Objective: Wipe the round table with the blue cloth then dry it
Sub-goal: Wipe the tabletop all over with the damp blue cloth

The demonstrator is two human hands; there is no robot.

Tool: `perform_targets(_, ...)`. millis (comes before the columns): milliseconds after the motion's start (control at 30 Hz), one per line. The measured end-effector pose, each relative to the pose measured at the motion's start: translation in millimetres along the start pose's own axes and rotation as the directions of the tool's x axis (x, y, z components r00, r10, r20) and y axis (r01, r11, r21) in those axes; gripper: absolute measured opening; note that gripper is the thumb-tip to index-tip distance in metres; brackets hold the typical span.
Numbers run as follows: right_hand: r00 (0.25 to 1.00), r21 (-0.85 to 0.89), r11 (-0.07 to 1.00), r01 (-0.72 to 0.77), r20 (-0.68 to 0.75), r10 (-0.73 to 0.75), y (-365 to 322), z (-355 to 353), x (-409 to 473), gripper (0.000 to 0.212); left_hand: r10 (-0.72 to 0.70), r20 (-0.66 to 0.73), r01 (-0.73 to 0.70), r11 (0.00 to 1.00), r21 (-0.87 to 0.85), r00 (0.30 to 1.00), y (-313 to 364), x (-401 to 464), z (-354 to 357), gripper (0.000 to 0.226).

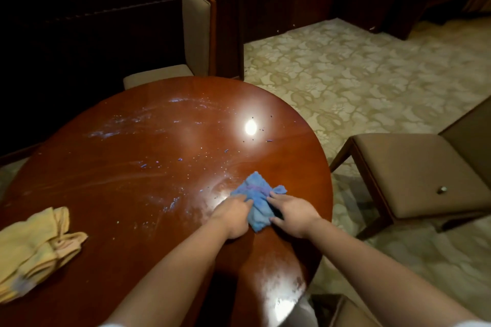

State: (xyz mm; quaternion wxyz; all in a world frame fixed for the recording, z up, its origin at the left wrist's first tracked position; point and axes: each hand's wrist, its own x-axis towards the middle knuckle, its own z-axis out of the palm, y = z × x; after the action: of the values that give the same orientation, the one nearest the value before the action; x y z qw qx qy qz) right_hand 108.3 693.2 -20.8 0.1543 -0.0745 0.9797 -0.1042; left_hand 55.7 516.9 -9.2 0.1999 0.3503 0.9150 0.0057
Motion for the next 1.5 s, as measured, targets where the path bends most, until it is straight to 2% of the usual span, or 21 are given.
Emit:
perform_targets(100,0.998,-0.114,0.993,-0.035,-0.056,0.029,8,-2,-26,0.034,0.089,0.011,-0.089,0.995,0.036,0.996,19,1,2,0.041)
perform_targets(167,0.999,-0.183,0.982,-0.037,-0.037,0.031,8,-2,-43,0.032,0.144,0.04,-0.145,0.989,0.032,0.989,27,2,7,0.037)
perform_targets(233,0.998,-0.184,0.982,-0.041,-0.054,0.032,7,3,-52,0.034,0.176,0.072,-0.177,0.984,-0.002,0.982,32,1,10,0.03)
perform_targets(333,0.993,-0.087,0.996,-0.019,-0.118,0.008,-4,12,-60,0.039,0.222,0.054,-0.222,0.975,0.001,0.974,33,-5,12,0.029)
perform_targets(433,0.994,-0.096,0.994,-0.053,-0.095,0.044,-14,31,-66,0.055,0.28,0.015,-0.28,0.956,0.085,0.96,31,-14,14,0.034)
perform_targets(500,0.999,-0.1,0.995,-0.028,-0.034,0.025,-24,48,-76,0.059,0.298,0.016,-0.297,0.944,0.148,0.955,30,-21,21,0.034)
perform_targets(600,0.995,-0.119,0.993,-0.019,0.095,0.03,-36,59,-93,0.065,0.275,0.05,-0.279,0.937,0.21,0.96,31,-31,29,0.033)
perform_targets(700,0.999,-0.189,0.98,-0.054,-0.002,0.055,-34,47,-80,0.07,0.192,0.013,-0.191,0.963,0.191,0.981,33,-27,18,0.028)
perform_targets(800,0.99,-0.242,0.969,-0.045,0.121,0.077,-30,23,-55,0.082,0.066,-0.05,-0.057,0.987,0.153,0.997,33,-16,10,0.027)
perform_targets(833,0.99,-0.191,0.98,-0.047,0.121,0.071,-31,20,-53,0.086,0.04,-0.05,-0.032,0.989,0.142,0.998,33,-16,9,0.028)
perform_targets(900,0.991,-0.253,0.967,0.009,0.13,0.025,-31,24,-58,0.093,0.047,-0.029,-0.042,0.989,0.138,0.998,33,-21,13,0.031)
perform_targets(1000,0.991,-0.259,0.965,-0.048,0.111,0.079,-29,48,-67,0.073,0.086,-0.044,-0.077,0.982,0.172,0.995,32,-28,30,0.038)
perform_targets(1067,0.985,-0.192,0.98,-0.06,0.146,0.089,-27,40,-55,0.085,0.079,-0.082,-0.061,0.979,0.196,0.994,29,-22,35,0.042)
perform_targets(1100,0.992,-0.195,0.98,-0.025,0.116,0.049,-25,33,-44,0.09,0.06,-0.097,-0.04,0.98,0.197,0.993,27,-15,34,0.045)
perform_targets(1233,0.989,-0.193,0.981,-0.011,0.141,0.038,-18,18,-15,0.078,0.014,-0.037,-0.007,0.983,0.181,0.999,19,1,19,0.056)
perform_targets(1333,0.987,-0.149,0.989,0.005,0.162,0.019,-14,25,-19,0.102,0.031,0.054,-0.041,0.98,0.197,0.998,15,4,20,0.058)
perform_targets(1400,0.981,-0.133,0.991,-0.021,0.188,0.046,-9,24,-16,0.106,0.042,0.07,-0.056,0.973,0.222,0.997,13,11,19,0.057)
perform_targets(1500,0.976,-0.12,0.989,-0.092,0.187,0.113,6,11,1,0.083,0.043,0.09,-0.059,0.98,0.189,0.995,11,32,8,0.059)
